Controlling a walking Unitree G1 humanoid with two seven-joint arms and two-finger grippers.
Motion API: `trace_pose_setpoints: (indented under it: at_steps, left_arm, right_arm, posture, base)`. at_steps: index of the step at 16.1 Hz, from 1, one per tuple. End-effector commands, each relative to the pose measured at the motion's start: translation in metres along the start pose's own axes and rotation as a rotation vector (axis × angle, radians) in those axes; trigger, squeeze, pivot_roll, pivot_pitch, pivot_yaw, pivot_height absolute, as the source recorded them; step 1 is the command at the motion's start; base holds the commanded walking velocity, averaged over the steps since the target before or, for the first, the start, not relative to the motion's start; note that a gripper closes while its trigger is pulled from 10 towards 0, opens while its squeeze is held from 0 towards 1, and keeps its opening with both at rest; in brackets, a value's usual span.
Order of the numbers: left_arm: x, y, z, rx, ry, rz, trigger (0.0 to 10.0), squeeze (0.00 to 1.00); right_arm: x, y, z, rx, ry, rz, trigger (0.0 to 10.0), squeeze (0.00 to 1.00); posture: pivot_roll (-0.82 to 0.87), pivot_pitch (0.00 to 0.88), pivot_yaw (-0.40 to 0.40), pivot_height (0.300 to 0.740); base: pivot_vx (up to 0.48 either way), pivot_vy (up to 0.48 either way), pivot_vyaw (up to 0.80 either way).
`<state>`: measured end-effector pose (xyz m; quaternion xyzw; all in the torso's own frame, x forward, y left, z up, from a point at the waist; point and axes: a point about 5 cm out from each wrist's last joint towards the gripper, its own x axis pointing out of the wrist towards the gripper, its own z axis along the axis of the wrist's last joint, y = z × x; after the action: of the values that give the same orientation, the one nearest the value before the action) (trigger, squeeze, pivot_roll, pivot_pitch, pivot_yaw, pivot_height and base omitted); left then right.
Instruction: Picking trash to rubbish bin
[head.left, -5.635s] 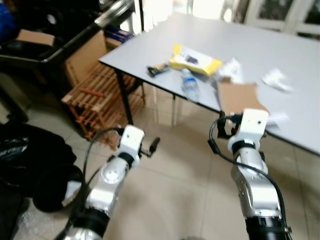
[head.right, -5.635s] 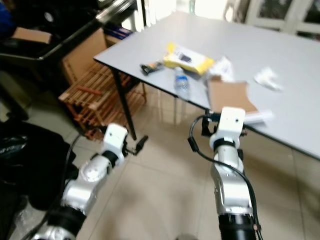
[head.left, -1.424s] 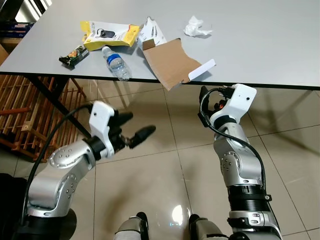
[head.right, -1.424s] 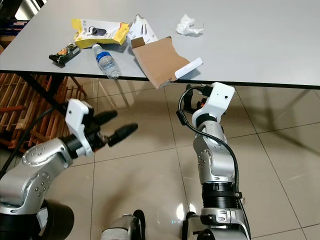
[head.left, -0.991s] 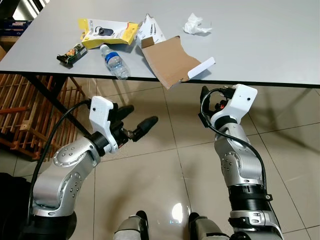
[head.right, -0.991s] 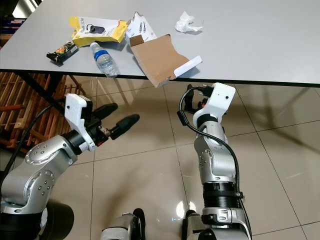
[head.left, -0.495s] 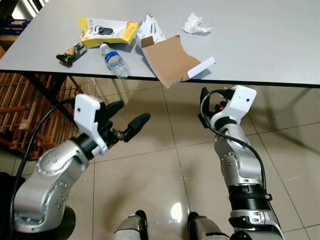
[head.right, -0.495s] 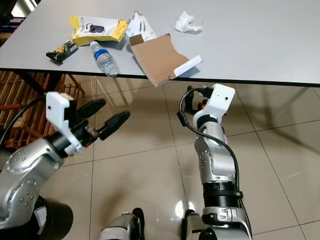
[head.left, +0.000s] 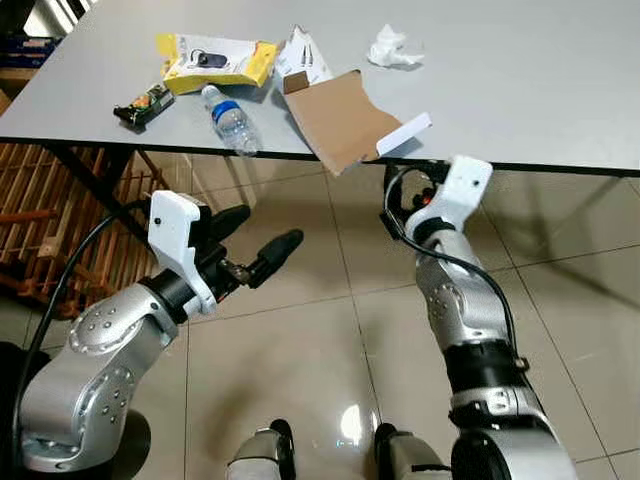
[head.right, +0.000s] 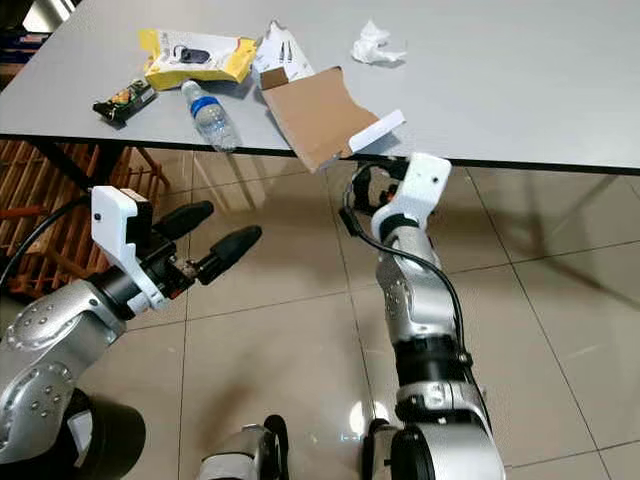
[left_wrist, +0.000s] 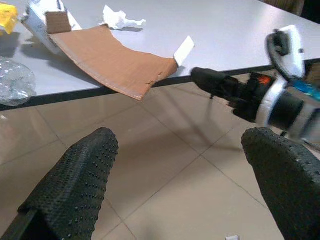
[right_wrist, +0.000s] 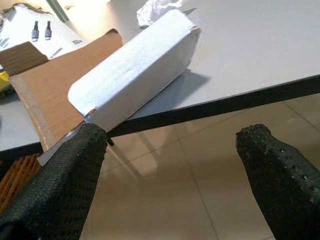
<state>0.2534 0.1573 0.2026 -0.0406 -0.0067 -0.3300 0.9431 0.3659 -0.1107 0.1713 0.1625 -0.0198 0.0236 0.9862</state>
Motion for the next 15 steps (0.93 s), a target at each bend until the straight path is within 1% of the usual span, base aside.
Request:
trace_pose_setpoints:
  at_steps: [1,4,6,8,13,15]
  left_arm:
    - [-0.005,-0.003,0.001,-0.002,0.015,-0.022,10.0,0.0]
    - [-0.007,-0.006,0.0,-0.003,0.029,-0.036,10.0,0.0]
    - [-0.007,-0.007,0.0,-0.003,0.038,-0.039,10.0,0.0]
    - [-0.008,-0.008,-0.001,-0.008,0.046,-0.04,10.0,0.0]
    - [-0.009,-0.01,-0.002,-0.012,0.055,-0.039,10.0,0.0]
    - [-0.009,-0.01,-0.002,-0.014,0.056,-0.042,10.0,0.0]
  right_arm:
    - [0.002,0.003,0.0,0.024,-0.002,0.012,10.0,0.0]
    - [0.009,0.004,0.0,0.027,0.005,0.024,10.0,0.0]
    - [0.014,0.008,0.001,0.049,0.014,0.053,10.0,0.0]
    - [0.02,0.014,0.0,0.084,0.04,0.08,10.0,0.0]
    - [0.028,0.026,0.003,0.135,0.039,0.123,10.0,0.0]
    - [0.032,0.03,0.005,0.19,0.038,0.139,10.0,0.0]
  posture:
    - [0.16,0.273,0.083,0.74]
    - [0.17,0.282,0.086,0.74]
    - [0.18,0.288,0.089,0.74]
    - [0.18,0.293,0.091,0.74]
    - [0.18,0.296,0.088,0.74]
    - [0.18,0.296,0.088,0.74]
  base:
    - [0.0,0.0,0.0]
    - [0.0,0.0,0.0]
    - [0.0,0.0,0.0]
    - [0.0,0.0,0.0]
    - [0.0,0.0,0.0]
    - [0.0,0.0,0.0]
